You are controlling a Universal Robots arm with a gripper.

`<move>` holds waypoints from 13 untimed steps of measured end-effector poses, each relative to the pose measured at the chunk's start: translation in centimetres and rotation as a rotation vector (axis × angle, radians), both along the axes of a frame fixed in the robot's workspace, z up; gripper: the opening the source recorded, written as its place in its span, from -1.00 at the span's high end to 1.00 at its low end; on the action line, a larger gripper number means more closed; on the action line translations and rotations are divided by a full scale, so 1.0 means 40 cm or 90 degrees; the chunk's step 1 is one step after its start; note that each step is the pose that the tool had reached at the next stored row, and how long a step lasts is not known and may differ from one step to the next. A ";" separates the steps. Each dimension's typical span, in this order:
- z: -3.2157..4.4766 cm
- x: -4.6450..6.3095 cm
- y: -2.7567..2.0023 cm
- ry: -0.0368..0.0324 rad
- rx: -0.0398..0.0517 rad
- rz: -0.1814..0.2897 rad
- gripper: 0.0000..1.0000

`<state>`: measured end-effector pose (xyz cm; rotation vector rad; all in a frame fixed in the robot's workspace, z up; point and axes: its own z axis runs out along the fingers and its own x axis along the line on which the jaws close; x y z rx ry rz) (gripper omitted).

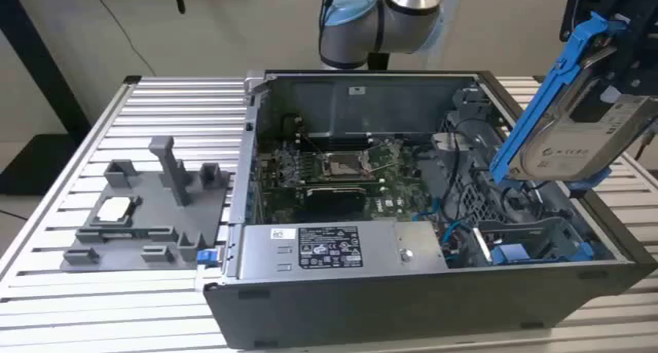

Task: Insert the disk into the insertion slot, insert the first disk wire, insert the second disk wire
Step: 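Insert the disk into the insertion slot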

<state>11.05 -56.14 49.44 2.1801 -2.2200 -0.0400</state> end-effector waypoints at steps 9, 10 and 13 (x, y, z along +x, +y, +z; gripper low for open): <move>0.000 0.000 0.000 0.0000 0.0000 0.000 0.34; 0.000 0.000 0.000 0.0000 0.0000 0.000 0.34; -0.003 0.000 -0.001 -0.0028 -0.0003 0.000 0.34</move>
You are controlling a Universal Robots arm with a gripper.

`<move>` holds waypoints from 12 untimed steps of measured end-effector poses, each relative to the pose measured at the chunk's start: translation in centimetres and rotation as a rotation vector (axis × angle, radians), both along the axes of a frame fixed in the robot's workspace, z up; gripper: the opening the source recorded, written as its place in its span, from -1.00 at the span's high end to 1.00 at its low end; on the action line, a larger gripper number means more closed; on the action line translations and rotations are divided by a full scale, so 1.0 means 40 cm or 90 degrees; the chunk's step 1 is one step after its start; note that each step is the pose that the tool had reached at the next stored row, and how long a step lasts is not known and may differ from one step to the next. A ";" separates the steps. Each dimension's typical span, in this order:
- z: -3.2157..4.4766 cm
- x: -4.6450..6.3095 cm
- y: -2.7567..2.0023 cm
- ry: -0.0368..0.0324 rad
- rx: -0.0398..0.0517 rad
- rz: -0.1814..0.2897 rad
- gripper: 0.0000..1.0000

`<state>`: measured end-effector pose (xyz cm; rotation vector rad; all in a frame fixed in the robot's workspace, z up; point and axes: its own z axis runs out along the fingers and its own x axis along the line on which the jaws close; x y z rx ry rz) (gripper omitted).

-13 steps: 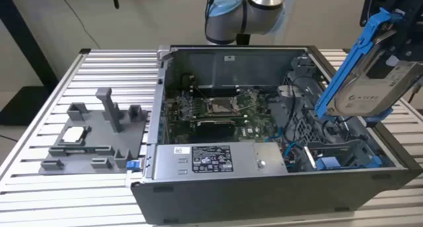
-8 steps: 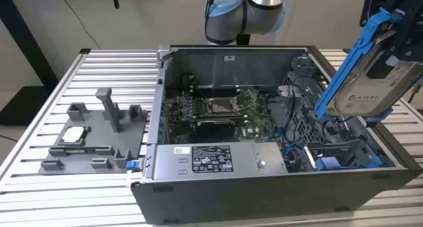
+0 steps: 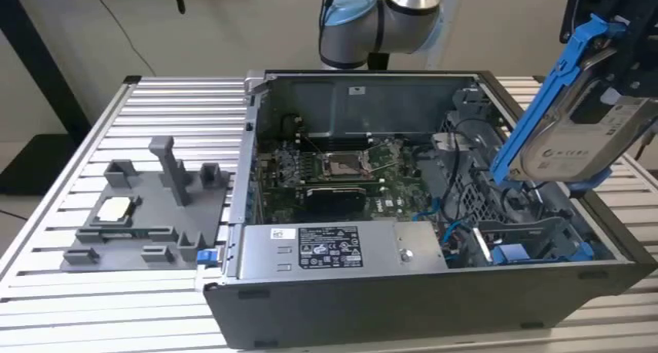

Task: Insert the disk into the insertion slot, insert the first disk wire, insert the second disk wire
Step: 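Insert the disk into the insertion slot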

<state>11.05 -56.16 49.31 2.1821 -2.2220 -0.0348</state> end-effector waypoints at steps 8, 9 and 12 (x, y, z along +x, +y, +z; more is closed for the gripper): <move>-0.028 0.000 -0.009 -0.0120 0.0003 0.000 0.34; -0.033 0.000 -0.012 -0.0122 0.0003 0.000 0.34; -0.046 0.000 -0.020 -0.0126 0.0003 0.000 0.34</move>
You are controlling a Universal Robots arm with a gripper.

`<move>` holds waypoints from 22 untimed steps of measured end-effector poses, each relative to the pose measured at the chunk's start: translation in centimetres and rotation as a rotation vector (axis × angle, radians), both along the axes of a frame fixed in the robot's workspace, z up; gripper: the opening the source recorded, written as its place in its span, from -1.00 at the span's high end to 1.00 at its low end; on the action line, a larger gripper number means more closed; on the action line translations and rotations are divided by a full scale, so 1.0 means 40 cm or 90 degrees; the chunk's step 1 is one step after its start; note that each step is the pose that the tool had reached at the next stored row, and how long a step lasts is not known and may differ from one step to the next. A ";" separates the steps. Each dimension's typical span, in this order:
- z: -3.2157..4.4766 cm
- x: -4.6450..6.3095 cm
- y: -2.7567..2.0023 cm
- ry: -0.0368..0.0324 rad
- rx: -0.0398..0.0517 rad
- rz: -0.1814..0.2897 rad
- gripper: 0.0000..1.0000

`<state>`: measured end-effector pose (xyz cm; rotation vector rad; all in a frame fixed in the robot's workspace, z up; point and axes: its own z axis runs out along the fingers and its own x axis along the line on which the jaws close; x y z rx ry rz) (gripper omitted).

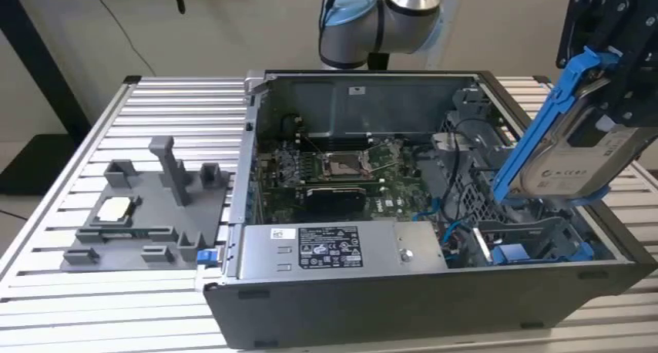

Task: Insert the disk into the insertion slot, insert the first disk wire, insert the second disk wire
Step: 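Insert the disk into the insertion slot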

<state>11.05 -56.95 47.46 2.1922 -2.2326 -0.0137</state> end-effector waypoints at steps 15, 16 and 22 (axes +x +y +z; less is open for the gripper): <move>-0.061 0.007 -0.006 0.0000 0.0001 0.000 0.34; -0.061 0.007 -0.006 0.0000 0.0000 0.000 0.34; -0.074 0.009 -0.006 0.0000 0.0002 0.003 0.34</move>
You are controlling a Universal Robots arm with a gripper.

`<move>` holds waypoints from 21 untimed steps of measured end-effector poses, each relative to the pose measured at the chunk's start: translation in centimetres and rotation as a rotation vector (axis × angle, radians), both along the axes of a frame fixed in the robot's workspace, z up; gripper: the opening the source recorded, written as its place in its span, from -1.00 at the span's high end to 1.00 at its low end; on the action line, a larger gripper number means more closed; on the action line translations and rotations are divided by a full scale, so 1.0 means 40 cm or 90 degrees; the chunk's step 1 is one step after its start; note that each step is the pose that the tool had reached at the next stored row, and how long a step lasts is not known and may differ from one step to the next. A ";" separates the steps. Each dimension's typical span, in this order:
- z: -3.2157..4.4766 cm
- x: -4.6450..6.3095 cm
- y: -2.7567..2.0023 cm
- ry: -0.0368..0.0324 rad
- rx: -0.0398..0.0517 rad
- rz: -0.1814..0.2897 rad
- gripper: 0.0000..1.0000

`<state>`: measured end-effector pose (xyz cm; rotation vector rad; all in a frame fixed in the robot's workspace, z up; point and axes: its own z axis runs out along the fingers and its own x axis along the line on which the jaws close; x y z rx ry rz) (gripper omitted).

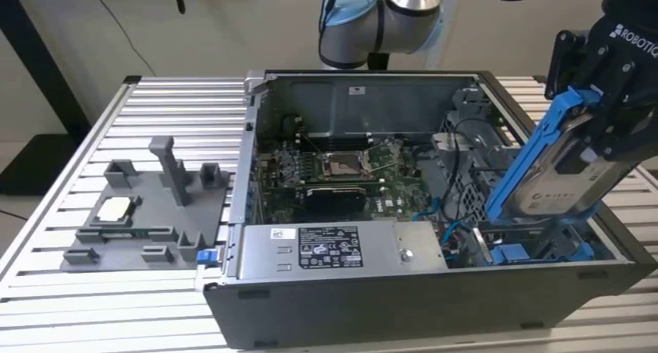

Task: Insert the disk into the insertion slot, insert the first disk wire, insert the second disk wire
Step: 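Insert the disk into the insertion slot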

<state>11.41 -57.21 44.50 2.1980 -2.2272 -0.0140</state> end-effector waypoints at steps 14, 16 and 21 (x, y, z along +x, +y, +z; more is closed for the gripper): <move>-0.061 0.015 0.000 0.0006 -0.0001 0.000 0.34; -0.067 0.015 0.000 0.0013 -0.0001 0.000 0.34; -0.075 0.015 0.000 0.0020 -0.0002 0.000 0.34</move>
